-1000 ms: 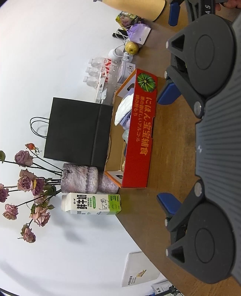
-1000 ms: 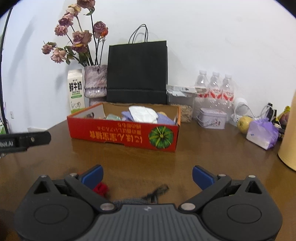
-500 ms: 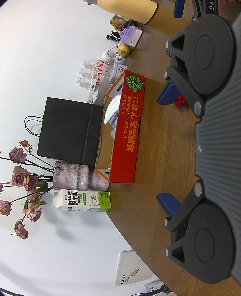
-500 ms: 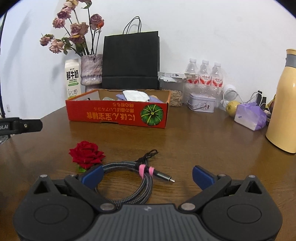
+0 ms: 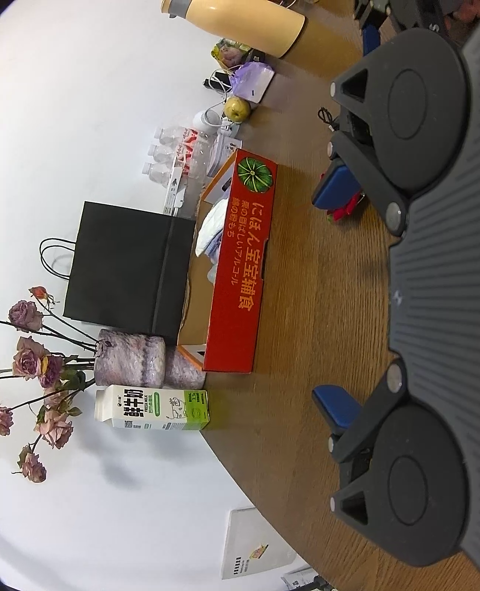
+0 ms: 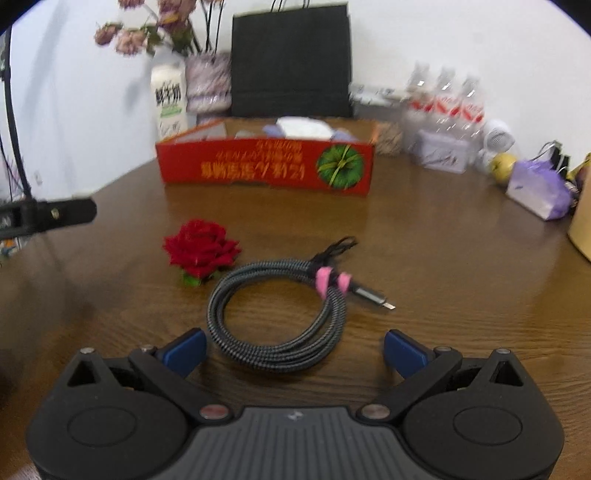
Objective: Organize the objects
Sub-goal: 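Grasp the braided black cable with the right gripper while the left gripper nears the red rose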
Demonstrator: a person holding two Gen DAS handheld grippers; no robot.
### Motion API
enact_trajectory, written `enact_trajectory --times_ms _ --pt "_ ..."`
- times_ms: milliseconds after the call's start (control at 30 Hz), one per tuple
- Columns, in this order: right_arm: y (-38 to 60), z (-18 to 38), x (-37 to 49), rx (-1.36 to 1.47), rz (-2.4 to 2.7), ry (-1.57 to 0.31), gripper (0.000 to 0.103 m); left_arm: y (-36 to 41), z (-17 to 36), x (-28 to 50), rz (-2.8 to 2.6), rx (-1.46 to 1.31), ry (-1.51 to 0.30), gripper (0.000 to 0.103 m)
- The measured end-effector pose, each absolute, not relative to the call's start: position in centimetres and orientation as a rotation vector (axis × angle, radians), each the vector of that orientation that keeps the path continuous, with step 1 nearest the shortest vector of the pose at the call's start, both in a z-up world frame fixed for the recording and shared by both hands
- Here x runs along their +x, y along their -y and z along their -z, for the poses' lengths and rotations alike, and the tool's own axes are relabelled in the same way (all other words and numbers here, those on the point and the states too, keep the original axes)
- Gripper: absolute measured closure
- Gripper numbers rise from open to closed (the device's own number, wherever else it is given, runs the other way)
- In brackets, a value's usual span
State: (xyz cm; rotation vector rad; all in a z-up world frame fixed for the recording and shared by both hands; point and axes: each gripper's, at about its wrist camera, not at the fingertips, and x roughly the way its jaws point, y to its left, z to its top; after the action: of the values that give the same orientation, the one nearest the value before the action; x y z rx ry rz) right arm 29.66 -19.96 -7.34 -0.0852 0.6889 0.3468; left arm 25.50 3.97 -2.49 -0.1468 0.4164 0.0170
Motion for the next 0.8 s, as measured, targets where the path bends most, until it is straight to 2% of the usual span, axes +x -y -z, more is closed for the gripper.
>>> enact_trajectory --times_ms 500,533,600,800 --pt "17.4 7.6 33.7 -0.092 -0.308 -0.696 0.0 -4.2 2.6 25.7 -0.022 -0.158 -0.434 0.0" --pt "17.5 7.6 33.7 -0.089 -0.31 -0.695 0.001 -4.2 2.6 25.7 -0.022 -0.159 -0.435 0.0" --pt "17.7 7.4 33.6 -0.081 -0.31 -0.682 0.013 -4.2 2.7 25.7 -0.023 -0.159 -0.437 0.0" --pt "18.2 7.2 33.4 -0.051 -0.301 -0.663 0.015 -4.3 2.8 25.9 -0.026 -0.163 -0.446 0.0"
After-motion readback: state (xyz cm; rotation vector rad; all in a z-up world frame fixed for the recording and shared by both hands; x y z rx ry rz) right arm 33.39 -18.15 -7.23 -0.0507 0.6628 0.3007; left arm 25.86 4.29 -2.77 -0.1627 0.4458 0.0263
